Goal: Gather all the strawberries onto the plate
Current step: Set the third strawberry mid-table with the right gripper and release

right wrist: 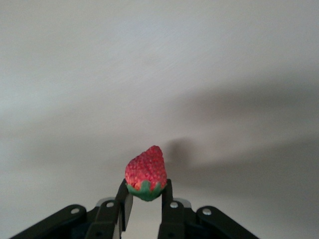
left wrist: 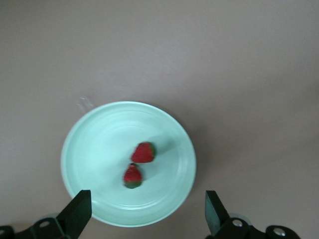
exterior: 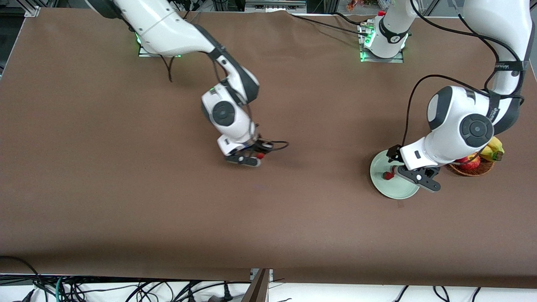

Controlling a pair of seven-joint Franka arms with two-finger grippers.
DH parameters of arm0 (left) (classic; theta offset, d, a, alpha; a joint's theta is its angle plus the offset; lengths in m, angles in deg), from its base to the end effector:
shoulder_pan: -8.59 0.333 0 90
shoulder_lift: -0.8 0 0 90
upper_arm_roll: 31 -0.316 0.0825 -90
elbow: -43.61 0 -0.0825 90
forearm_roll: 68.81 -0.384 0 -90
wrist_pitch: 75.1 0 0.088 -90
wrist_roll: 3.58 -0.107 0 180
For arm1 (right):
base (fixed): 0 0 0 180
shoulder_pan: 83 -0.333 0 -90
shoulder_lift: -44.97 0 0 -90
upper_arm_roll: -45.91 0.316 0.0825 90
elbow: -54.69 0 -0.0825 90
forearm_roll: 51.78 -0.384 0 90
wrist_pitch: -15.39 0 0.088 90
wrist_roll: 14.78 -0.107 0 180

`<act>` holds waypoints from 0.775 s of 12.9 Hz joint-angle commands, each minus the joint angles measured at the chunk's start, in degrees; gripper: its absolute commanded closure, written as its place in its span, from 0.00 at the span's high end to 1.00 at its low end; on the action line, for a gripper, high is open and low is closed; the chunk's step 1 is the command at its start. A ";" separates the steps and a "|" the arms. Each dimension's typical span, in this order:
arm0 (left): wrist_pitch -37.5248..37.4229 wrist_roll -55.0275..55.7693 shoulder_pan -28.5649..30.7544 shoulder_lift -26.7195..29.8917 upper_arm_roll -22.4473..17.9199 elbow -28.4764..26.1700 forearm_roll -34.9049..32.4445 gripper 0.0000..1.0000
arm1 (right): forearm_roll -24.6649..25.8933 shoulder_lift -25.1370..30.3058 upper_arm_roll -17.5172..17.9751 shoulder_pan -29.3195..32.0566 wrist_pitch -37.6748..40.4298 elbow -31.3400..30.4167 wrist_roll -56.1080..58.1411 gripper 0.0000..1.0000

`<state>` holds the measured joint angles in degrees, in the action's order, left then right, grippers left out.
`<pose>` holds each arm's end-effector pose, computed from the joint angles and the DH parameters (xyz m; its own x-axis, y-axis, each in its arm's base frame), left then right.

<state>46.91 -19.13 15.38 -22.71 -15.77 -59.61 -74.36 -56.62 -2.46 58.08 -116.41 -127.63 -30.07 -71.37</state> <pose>0.6333 -0.0773 0.3205 0.8962 -0.4401 -0.0561 -0.4382 -0.8978 0.0431 0.5373 0.5040 0.2104 0.9441 -0.3200 -0.0799 -0.3294 -0.9038 -0.2732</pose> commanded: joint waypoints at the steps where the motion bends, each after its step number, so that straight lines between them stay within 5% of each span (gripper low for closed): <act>1: 0.59 2.10 -0.38 -1.44 1.46 -0.05 3.42 1.00 | 0.27 -10.28 -0.57 -6.63 -4.52 14.59 -12.28 0.18; 2: 0.94 2.89 -0.90 -1.97 1.73 0.13 4.48 1.00 | 0.44 -13.27 -0.66 -8.75 -7.60 17.32 -14.75 0.18; 3: 1.99 3.59 -1.25 -2.24 1.73 -0.13 4.84 1.00 | 0.71 -15.13 -0.66 -10.25 -9.63 18.57 -16.00 0.40; 4: 2.69 4.47 -2.04 -2.67 1.73 -0.40 5.01 1.00 | 0.97 -15.32 -0.66 -10.79 -10.17 18.32 -16.44 0.77; 5: 3.22 5.70 -3.01 -2.94 1.73 -0.40 5.01 1.00 | 3.15 -14.80 -0.74 -10.70 -9.83 18.23 -16.62 1.00; 7: 3.58 7.29 -3.45 -3.29 1.73 -0.40 5.01 1.00 | 5.10 -11.65 -0.57 -9.04 -7.38 18.23 -16.27 1.00; 10: 3.75 8.16 -3.63 -3.38 2.86 -0.57 5.10 1.00 | 5.10 -3.40 -0.75 -3.69 6.21 18.14 -11.38 1.00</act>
<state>49.95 -11.95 11.95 -26.21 -13.79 -59.86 -70.34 -52.13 -12.30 56.88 -123.57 -129.58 -10.30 -85.97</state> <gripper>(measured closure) 0.000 0.009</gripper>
